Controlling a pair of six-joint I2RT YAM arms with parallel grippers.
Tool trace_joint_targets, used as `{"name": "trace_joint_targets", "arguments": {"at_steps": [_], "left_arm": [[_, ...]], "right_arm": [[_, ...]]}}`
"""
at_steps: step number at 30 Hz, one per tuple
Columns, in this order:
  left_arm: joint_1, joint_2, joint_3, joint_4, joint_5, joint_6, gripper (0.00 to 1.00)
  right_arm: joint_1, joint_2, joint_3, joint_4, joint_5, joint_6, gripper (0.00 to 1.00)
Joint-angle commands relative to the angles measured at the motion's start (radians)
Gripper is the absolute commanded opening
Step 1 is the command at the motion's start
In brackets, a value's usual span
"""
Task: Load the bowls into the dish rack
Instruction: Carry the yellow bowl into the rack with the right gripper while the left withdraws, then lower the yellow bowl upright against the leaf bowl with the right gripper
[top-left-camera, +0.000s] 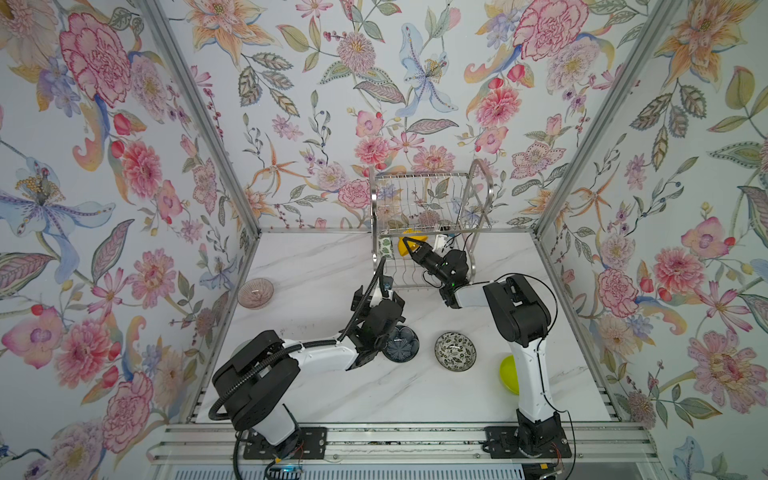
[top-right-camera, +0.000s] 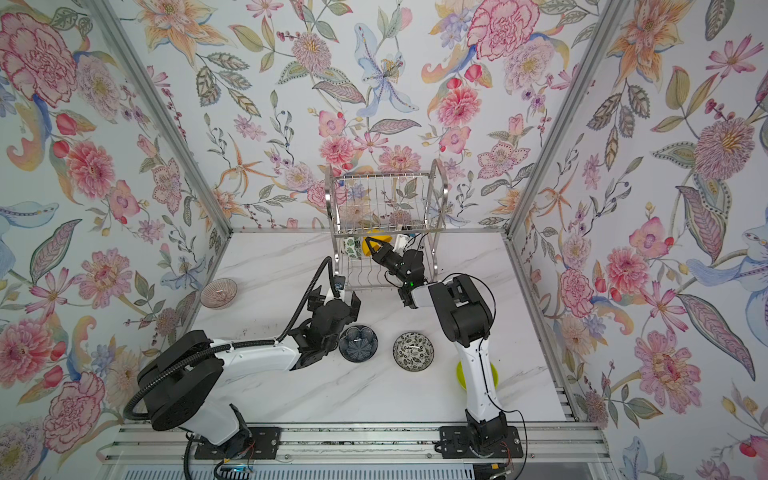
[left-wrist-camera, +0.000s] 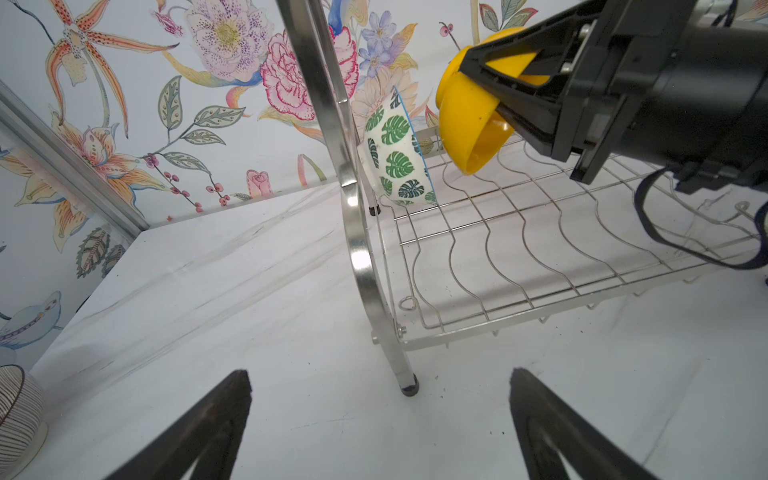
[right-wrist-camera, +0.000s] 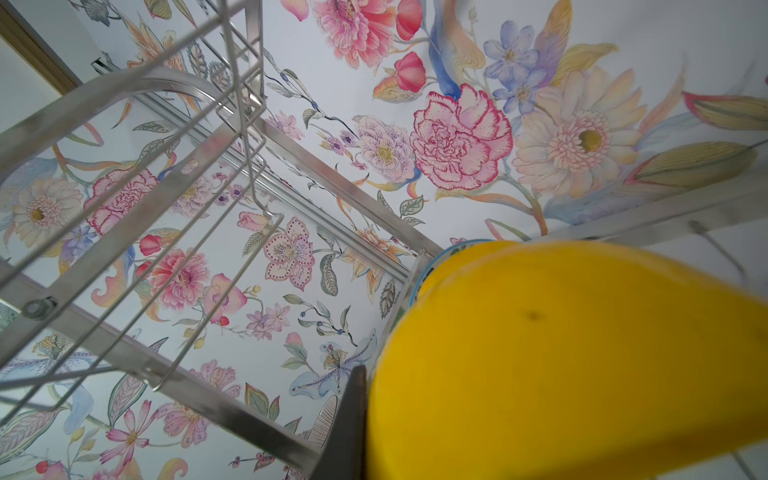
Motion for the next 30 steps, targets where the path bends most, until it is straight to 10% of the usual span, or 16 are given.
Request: {"name": "trace_joint_targets", "arguments": {"at_steps": [1,30], "left_arm": [[0.018,-0.001,0.026,-0.018,0.006,-0.026,0.99],[0.076,-0.009,0.056,-0.065,0.089,-0.077,0.99]], "right_arm": [[0.006,0.043,0.071,0.031,0.01,0.033,0.0],[0.0,0.227,0.345,-0.158,-0.104,0.015,0.0]]}}
